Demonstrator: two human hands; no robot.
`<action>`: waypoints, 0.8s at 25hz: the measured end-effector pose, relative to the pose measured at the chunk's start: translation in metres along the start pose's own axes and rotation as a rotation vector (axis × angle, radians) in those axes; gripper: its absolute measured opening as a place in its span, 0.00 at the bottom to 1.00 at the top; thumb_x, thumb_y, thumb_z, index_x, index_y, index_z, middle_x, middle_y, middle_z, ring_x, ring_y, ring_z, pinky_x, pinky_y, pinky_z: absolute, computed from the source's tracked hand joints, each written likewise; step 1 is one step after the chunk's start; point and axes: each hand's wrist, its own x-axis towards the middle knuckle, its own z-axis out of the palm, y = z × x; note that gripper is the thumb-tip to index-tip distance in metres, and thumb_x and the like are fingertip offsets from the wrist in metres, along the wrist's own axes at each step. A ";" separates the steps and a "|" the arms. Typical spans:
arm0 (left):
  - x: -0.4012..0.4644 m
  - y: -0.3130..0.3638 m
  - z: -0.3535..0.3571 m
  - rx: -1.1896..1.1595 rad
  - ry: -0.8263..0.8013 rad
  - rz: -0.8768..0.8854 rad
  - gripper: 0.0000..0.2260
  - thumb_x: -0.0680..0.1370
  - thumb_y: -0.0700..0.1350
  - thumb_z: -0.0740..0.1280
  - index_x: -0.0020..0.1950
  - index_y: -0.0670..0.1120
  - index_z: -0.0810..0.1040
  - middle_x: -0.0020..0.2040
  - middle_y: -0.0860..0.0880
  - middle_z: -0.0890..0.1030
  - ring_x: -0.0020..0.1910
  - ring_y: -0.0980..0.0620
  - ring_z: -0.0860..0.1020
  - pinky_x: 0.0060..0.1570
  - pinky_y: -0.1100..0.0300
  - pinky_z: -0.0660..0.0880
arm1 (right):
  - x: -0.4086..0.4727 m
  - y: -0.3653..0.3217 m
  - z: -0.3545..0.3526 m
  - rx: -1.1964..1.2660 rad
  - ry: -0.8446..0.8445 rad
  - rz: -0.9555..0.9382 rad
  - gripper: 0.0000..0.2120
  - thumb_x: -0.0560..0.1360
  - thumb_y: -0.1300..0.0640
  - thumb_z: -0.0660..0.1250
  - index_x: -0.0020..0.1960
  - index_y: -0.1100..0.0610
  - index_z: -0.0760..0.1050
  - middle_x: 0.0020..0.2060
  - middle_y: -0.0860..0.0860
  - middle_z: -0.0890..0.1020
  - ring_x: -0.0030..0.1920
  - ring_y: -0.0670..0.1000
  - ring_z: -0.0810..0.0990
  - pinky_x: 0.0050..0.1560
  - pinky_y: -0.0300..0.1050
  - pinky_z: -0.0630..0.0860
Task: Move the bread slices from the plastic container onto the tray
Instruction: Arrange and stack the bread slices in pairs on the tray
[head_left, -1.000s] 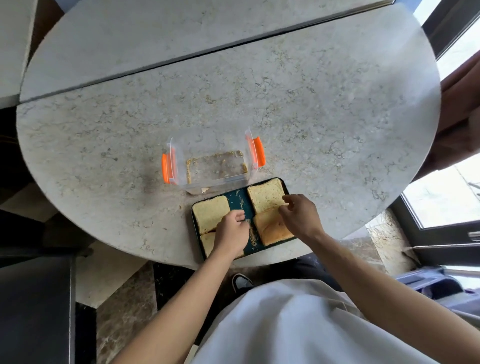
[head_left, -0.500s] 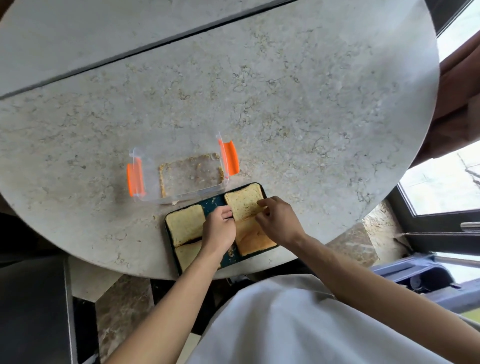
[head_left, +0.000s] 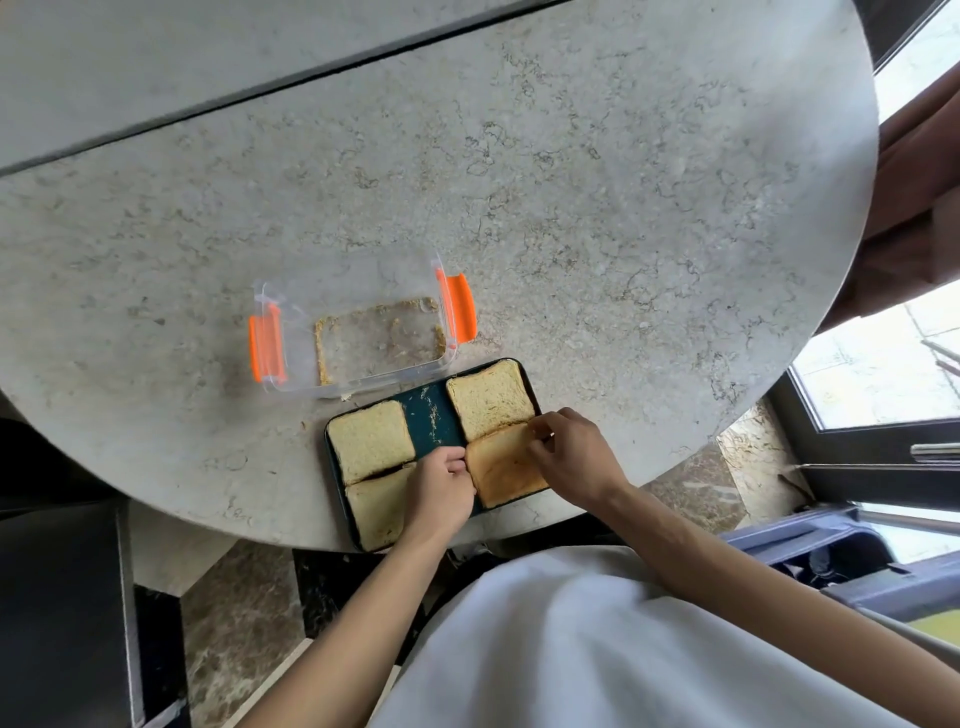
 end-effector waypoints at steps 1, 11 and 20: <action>0.000 0.000 0.001 -0.019 -0.006 0.002 0.13 0.76 0.35 0.62 0.53 0.52 0.78 0.51 0.49 0.81 0.50 0.48 0.81 0.53 0.47 0.81 | 0.000 0.000 0.000 -0.004 0.001 0.002 0.15 0.77 0.53 0.63 0.59 0.56 0.81 0.54 0.52 0.80 0.49 0.53 0.80 0.52 0.47 0.77; -0.003 0.007 0.004 -0.177 -0.041 -0.032 0.19 0.77 0.31 0.56 0.66 0.41 0.75 0.55 0.44 0.80 0.51 0.47 0.81 0.57 0.48 0.80 | -0.005 0.002 0.001 -0.055 -0.006 0.023 0.18 0.77 0.51 0.63 0.64 0.55 0.78 0.55 0.52 0.78 0.49 0.54 0.80 0.49 0.44 0.75; -0.024 -0.009 -0.025 0.048 0.149 0.318 0.16 0.78 0.33 0.61 0.62 0.45 0.77 0.58 0.49 0.80 0.55 0.53 0.79 0.54 0.61 0.74 | -0.009 -0.014 0.005 -0.198 0.014 -0.131 0.22 0.78 0.52 0.63 0.70 0.58 0.73 0.62 0.57 0.76 0.63 0.59 0.74 0.64 0.52 0.73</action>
